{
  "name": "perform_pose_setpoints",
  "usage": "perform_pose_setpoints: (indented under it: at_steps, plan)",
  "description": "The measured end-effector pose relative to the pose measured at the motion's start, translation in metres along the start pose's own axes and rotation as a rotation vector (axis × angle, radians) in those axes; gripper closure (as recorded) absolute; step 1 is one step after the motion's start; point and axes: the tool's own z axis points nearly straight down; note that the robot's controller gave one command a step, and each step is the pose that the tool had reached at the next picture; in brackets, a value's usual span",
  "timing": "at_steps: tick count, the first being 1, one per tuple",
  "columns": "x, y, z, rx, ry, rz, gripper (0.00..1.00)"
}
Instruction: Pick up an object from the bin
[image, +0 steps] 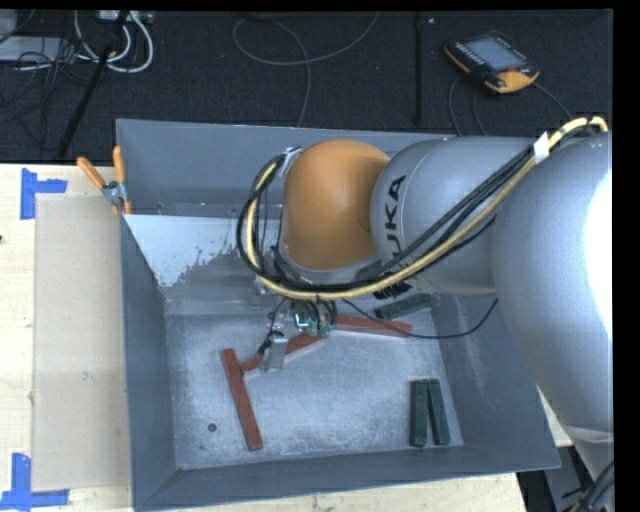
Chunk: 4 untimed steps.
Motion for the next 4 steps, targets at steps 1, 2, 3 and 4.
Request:
perform_pose_setpoints:
  at_steps: [1, 2, 3, 4]
  plan:
    - [-0.002, 0.0, -0.004, -0.001, -0.007, 0.002, 0.0]
    - [0.012, 0.009, 0.009, 0.001, -0.014, -0.124, 0.0]
    - [0.006, 0.036, 0.043, 0.001, -0.01, -0.49, 0.0]
    - [0.006, 0.024, 0.059, 0.0, -0.008, -0.584, 0.0]
